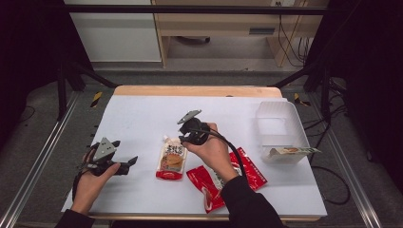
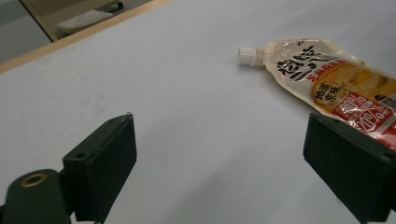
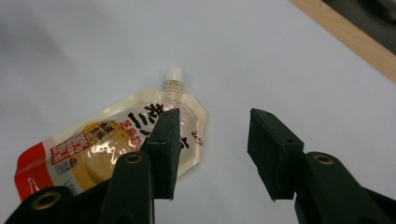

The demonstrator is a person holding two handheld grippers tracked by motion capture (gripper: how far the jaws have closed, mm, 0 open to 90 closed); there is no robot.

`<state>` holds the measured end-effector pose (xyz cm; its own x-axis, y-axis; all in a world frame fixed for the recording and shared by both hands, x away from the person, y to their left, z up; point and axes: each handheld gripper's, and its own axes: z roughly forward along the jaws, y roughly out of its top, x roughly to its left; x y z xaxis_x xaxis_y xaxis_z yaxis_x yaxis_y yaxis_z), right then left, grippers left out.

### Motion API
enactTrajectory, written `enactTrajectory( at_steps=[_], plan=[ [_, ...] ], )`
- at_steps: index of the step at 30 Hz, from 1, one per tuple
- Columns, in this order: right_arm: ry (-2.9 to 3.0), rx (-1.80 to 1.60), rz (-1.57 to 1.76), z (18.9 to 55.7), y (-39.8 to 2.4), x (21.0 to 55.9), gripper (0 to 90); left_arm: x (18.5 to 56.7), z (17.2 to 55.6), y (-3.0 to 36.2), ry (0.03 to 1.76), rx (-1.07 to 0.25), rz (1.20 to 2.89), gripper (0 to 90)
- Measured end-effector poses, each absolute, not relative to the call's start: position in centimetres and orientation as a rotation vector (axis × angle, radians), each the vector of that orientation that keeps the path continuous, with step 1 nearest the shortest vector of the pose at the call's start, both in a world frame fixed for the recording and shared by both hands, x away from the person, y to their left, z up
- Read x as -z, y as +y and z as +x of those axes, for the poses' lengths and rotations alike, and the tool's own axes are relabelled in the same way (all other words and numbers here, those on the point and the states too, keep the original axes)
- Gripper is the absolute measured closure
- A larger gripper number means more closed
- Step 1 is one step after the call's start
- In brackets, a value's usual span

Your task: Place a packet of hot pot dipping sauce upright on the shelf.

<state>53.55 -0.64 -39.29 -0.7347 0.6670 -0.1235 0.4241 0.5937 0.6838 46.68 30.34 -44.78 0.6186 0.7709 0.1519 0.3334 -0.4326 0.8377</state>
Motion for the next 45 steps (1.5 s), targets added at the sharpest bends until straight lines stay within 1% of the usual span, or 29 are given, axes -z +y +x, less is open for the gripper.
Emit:
enactTrajectory(
  at_steps=[6, 11, 20, 26, 35, 45],
  plan=[
    [2.499, -0.905, 0.904, 54.8, 0.3, 41.9, 62.1, 44.8, 46.7, 30.3, 0.863, -0.673, 2.028, 9.5],
    [2.509, -0.924, 0.953, 55.6, 0.8, 43.6, 62.8, 44.8, 46.7, 30.4, 0.861, -0.673, 2.023, 9.6],
    [2.504, -0.945, 0.989, 56.2, 0.9, 45.5, 62.5, 44.8, 46.7, 30.2, 0.855, -0.675, 2.030, 9.6],
    [2.499, -0.949, 1.022, 56.0, 0.1, 45.7, 61.1, 44.8, 46.7, 30.1, 0.851, -0.674, 2.028, 9.8],
    [2.523, -0.952, 0.998, 55.7, 0.9, 46.1, 60.2, 44.7, 46.6, 30.1, 0.848, -0.676, 2.029, 10.0],
    [2.537, -0.930, 1.013, 55.8, 0.8, 46.4, 59.2, 44.7, 46.6, 30.1, 0.843, -0.679, 2.032, 10.2]
  ],
)
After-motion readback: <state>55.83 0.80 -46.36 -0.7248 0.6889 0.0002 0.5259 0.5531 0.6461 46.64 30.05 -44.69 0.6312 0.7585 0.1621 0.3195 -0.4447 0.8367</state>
